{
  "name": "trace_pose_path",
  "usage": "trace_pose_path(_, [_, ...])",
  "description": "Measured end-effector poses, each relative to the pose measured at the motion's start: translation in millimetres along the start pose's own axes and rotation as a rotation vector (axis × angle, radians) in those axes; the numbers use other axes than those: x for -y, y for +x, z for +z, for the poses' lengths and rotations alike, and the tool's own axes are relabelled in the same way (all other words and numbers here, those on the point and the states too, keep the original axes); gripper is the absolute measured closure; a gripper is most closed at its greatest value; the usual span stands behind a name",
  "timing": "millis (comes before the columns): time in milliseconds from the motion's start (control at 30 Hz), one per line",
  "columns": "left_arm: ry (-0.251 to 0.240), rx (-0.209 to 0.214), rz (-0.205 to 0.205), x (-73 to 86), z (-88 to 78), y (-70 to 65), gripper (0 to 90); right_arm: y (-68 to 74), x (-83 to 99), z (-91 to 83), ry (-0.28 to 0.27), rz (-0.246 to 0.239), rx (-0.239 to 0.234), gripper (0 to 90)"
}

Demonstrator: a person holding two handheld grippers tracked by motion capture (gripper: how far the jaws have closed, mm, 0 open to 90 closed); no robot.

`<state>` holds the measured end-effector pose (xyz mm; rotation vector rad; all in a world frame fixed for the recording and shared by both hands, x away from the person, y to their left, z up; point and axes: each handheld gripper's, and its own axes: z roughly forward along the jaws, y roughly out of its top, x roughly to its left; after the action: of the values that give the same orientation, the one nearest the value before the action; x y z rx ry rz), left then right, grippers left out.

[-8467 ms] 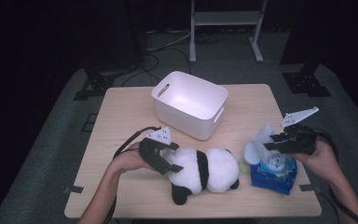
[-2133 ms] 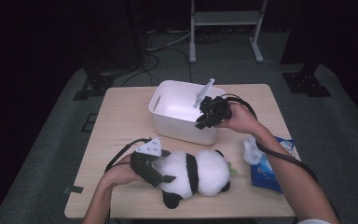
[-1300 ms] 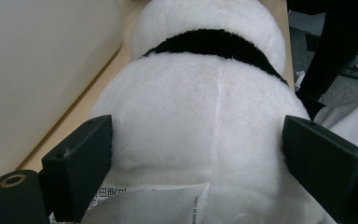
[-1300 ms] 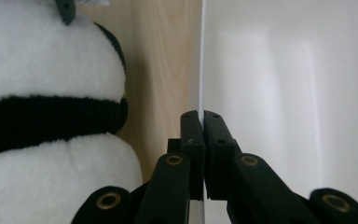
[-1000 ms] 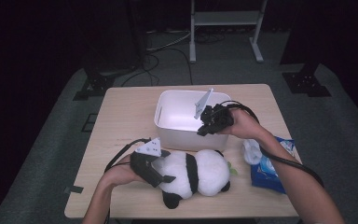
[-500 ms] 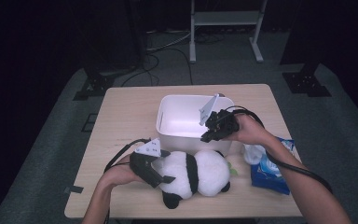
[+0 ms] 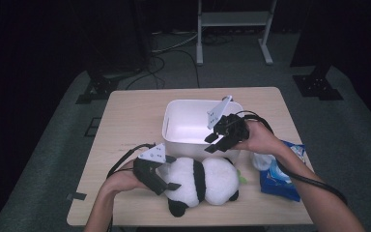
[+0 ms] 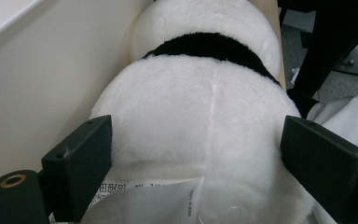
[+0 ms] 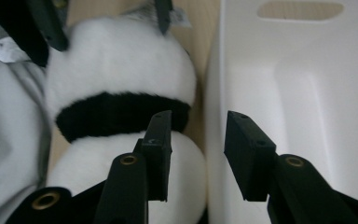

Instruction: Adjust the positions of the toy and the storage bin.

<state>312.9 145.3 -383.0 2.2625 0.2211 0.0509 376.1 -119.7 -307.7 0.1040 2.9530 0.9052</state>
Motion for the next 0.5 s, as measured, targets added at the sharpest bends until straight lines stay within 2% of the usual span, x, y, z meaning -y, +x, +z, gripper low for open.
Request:
trace_pose_path(100, [0.003,0.002,0.004,0.0,-1.8,-0.9,9.6,10.7,-3.4,0.7,-0.026,-0.016,-0.035,56.8])
trace_pose_path(267, [0.002,0.003,-0.001,0.7,-4.4,-1.2,9.6,24.8,-4.8,12.7,-0.015,-0.028,-0.087,49.2])
trace_pose_path(333, [-0.004,-0.003,-0.001,1.2,-6.0,-1.3,9.6,28.0,-4.2,19.3,-0.008,-0.022,-0.116,46.5])
trace_pose_path(400, [-0.013,-0.006,0.000,1.4,-8.7,-0.8,9.6,31.1,-3.6,25.6,0.009,-0.018,-0.123,44.1])
trace_pose_path(500, [-0.017,-0.013,-0.001,1.6,-11.6,-0.3,9.6,32.4,-2.1,33.7,0.003,-0.014,-0.142,42.6])
